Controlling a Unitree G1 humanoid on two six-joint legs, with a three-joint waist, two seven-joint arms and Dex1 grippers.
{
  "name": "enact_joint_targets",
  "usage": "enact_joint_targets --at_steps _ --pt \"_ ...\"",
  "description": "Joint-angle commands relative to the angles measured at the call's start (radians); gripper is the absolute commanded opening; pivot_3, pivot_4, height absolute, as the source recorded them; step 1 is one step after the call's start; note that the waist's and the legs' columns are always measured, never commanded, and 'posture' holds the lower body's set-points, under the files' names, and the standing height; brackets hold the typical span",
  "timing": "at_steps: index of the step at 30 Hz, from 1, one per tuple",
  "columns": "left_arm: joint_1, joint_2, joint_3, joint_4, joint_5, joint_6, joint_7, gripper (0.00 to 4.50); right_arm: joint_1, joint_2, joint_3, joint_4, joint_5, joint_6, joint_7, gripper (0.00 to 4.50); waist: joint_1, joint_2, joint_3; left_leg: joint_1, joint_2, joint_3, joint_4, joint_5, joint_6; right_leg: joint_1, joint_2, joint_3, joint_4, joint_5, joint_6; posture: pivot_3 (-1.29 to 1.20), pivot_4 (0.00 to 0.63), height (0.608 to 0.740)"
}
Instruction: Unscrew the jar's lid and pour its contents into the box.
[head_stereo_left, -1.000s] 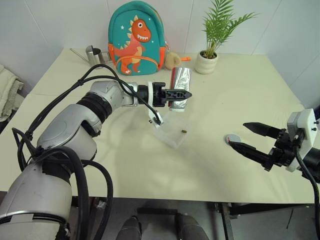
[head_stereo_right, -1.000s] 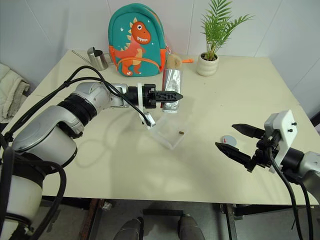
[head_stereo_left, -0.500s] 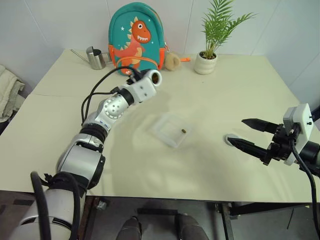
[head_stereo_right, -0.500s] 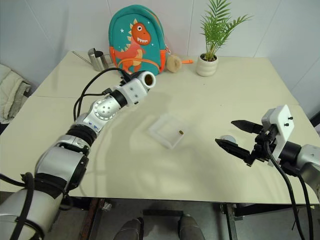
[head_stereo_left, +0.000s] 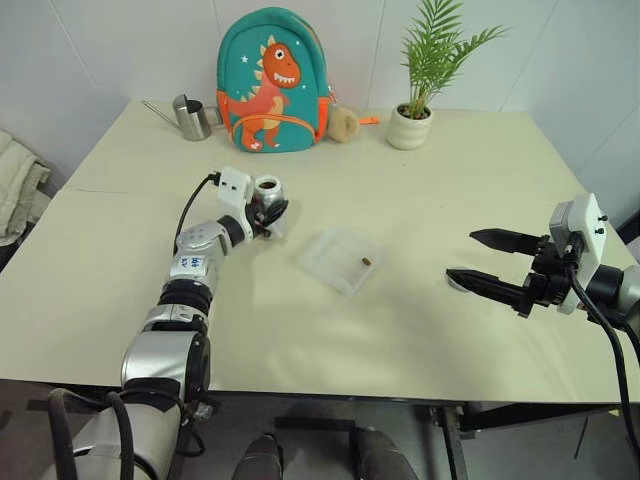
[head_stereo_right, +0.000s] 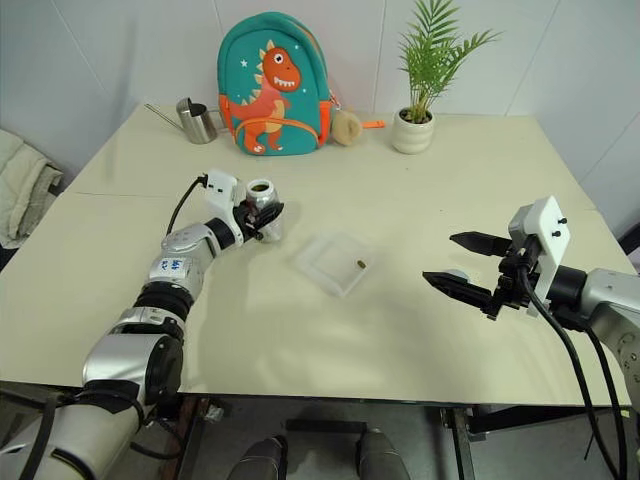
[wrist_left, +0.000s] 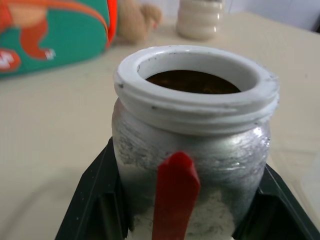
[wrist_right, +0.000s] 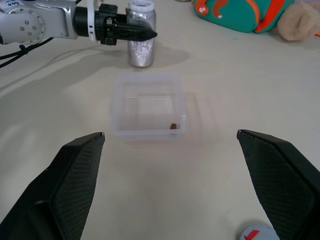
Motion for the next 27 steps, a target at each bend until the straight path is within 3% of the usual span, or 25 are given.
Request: enact_joint_targets --at_steps 1,2,10,22,27 --pt "0.008 0.024 -0.024 -0.055 0.018 0.002 -0.017 1.93 -0.023 -0.019 -0.002 0.002 -0.004 -0.019 0.019 4.46 0.0 0.0 0.0 0.0 0.0 0.0 0.0 0.0 0.0 0.0 0.0 0.0 0.0 0.0 0.0 0.0 0.15 0.74" --pt "0.012 0.028 -0.03 -0.058 0.026 -0.001 -0.014 1.93 -0.025 -0.018 -0.001 0.004 -0.005 -0.019 0.021 4.46 -0.001 0.0 0.0 0.0 0.0 0.0 0.0 0.0 0.0 0.0 0.0 0.0 0.0 0.0 0.0 0.0 0.15 0.74" --pt "0.069 0.053 -0.048 -0.172 0.034 0.027 -0.011 4.41 -0.027 -0.018 0.003 0.008 -0.013 -0.023 0.032 4.5 -0.001 0.0 0.0 0.0 0.0 0.0 0.0 0.0 0.0 0.0 0.0 0.0 0.001 0.0 0.0 0.0 0.15 0.74" --pt "0.251 0.182 -0.119 -0.619 0.018 0.307 -0.151 4.46 -0.059 -0.019 0.033 0.037 -0.038 -0.038 0.057 4.5 -0.002 0.0 0.0 0.001 0.0 0.0 0.0 0.001 -0.001 0.0 0.0 0.0 0.002 0.001 -0.001 0.0 0.15 0.74" --pt "0.304 0.261 -0.107 -0.7 0.001 0.38 -0.202 4.46 -0.072 -0.027 0.04 0.052 -0.044 -0.034 0.069 4.5 -0.003 0.0 0.0 0.001 0.001 0.0 0.0 0.002 -0.002 0.0 0.0 0.0 0.002 0.001 -0.001 0.0 0.15 0.74"
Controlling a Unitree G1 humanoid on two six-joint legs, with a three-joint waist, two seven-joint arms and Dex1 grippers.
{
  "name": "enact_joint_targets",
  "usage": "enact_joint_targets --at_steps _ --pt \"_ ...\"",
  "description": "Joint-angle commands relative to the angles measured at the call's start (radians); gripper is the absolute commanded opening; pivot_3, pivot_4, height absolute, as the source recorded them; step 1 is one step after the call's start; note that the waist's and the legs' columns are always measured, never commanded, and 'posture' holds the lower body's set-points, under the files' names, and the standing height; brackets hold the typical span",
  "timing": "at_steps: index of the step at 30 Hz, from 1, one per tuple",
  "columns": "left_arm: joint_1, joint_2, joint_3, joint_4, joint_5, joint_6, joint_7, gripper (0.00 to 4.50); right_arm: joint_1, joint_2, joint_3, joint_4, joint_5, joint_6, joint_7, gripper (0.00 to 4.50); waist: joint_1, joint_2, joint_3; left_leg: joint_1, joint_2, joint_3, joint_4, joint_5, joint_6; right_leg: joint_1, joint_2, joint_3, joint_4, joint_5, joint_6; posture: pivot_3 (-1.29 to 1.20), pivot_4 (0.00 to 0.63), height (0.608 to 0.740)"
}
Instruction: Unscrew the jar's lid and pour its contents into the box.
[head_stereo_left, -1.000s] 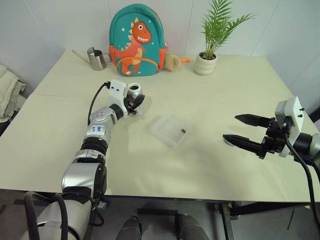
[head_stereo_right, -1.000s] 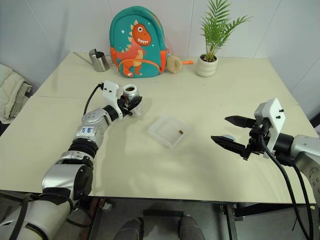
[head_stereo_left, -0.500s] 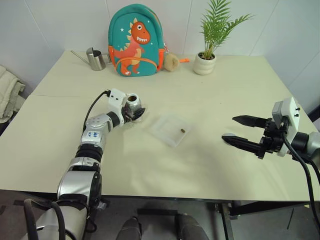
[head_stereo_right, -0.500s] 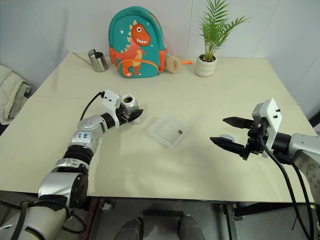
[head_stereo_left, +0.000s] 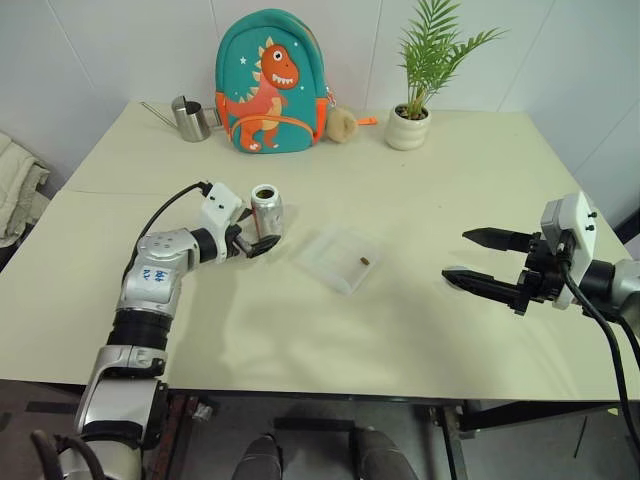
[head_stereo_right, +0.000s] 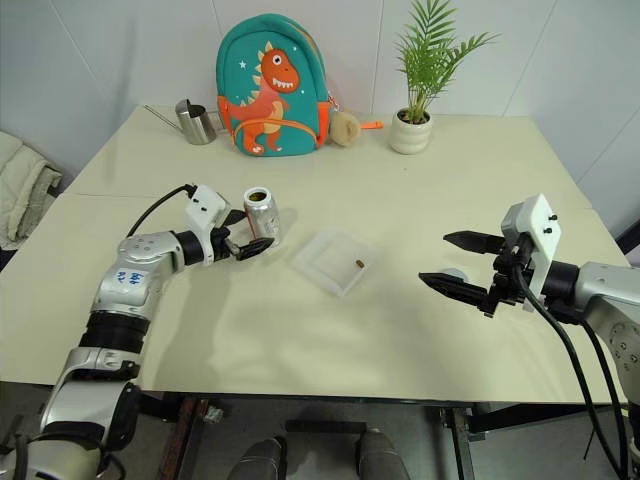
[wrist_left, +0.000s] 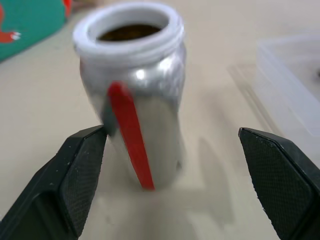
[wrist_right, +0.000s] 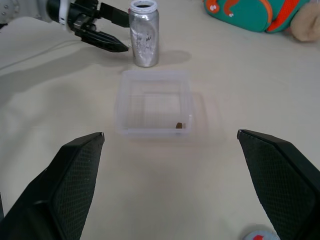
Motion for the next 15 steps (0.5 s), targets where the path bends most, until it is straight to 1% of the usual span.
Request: enact_joint_targets --at_steps 1,3,6,7,9,11,12,14,15 --pt "0.021 0.052 0.025 -0.08 -0.029 0.04 -0.031 4.46 -0.015 -0.032 -0.023 0.0 0.0 -0.016 0.027 4.5 0.0 0.0 0.0 0.0 0.0 0.0 0.0 0.0 0.0 0.0 0.0 0.0 0.0 0.0 0.0 0.0 0.15 0.74" --pt "0.05 0.085 0.058 -0.126 -0.07 0.074 -0.066 4.46 0.0 -0.046 -0.04 0.01 -0.004 -0.021 0.046 4.5 0.0 0.0 0.0 0.0 0.0 0.0 0.0 0.0 0.0 0.0 0.0 0.0 0.0 0.0 0.0 0.0 0.15 0.74" --pt "0.082 0.185 0.158 -0.141 -0.188 0.083 -0.21 4.46 0.008 -0.073 -0.061 0.005 0.0 -0.005 0.049 4.5 -0.005 0.0 0.0 0.0 0.001 0.0 -0.001 0.0 0.0 0.0 0.0 0.0 -0.001 0.0 -0.001 0.0 0.15 0.74" --pt "0.087 0.202 0.173 -0.147 -0.216 0.093 -0.237 4.46 0.013 -0.082 -0.071 0.011 -0.001 -0.007 0.056 4.5 -0.006 0.0 0.0 0.0 0.001 0.0 -0.001 0.0 0.0 -0.001 0.0 0.0 -0.001 0.0 -0.001 0.0 0.15 0.74" --pt "0.08 0.255 0.195 -0.082 -0.266 0.037 -0.38 4.46 0.013 -0.093 -0.077 0.015 -0.005 -0.01 0.058 4.5 -0.005 0.0 0.0 0.0 0.001 0.0 -0.001 0.0 0.0 -0.001 0.001 -0.001 0.0 -0.001 -0.002 0.0 0.15 0.74" --pt "0.047 0.288 0.197 0.039 -0.284 -0.021 -0.508 4.46 0.021 -0.097 -0.076 0.012 -0.01 -0.014 0.058 4.5 -0.004 0.001 -0.001 0.0 0.001 0.0 -0.001 0.0 0.0 0.0 0.001 -0.001 -0.001 -0.001 -0.003 0.0 0.15 0.74" --pt "0.033 0.295 0.196 0.084 -0.289 -0.036 -0.542 4.46 0.029 -0.1 -0.077 0.01 -0.012 -0.017 0.06 4.5 -0.004 0.001 -0.001 0.002 0.001 0.001 -0.001 0.0 0.0 0.001 0.0 -0.001 -0.002 -0.001 -0.003 0.0 0.15 0.74" --pt "0.01 0.295 0.195 0.143 -0.282 -0.101 -0.576 4.46 0.052 -0.106 -0.098 0.001 -0.011 -0.018 0.069 4.5 0.0 0.001 -0.001 0.002 0.001 0.001 -0.001 0.0 0.0 0.002 0.0 -0.001 -0.004 -0.007 -0.014 0.0 0.15 0.74" --pt "-0.003 0.293 0.196 0.171 -0.281 -0.131 -0.588 4.46 0.057 -0.104 -0.108 -0.006 -0.005 -0.013 0.061 4.5 0.0 0.001 -0.001 0.002 0.001 0.001 -0.001 0.0 0.0 0.002 0.0 -0.001 -0.004 -0.007 -0.015 0.0 0.15 0.74"
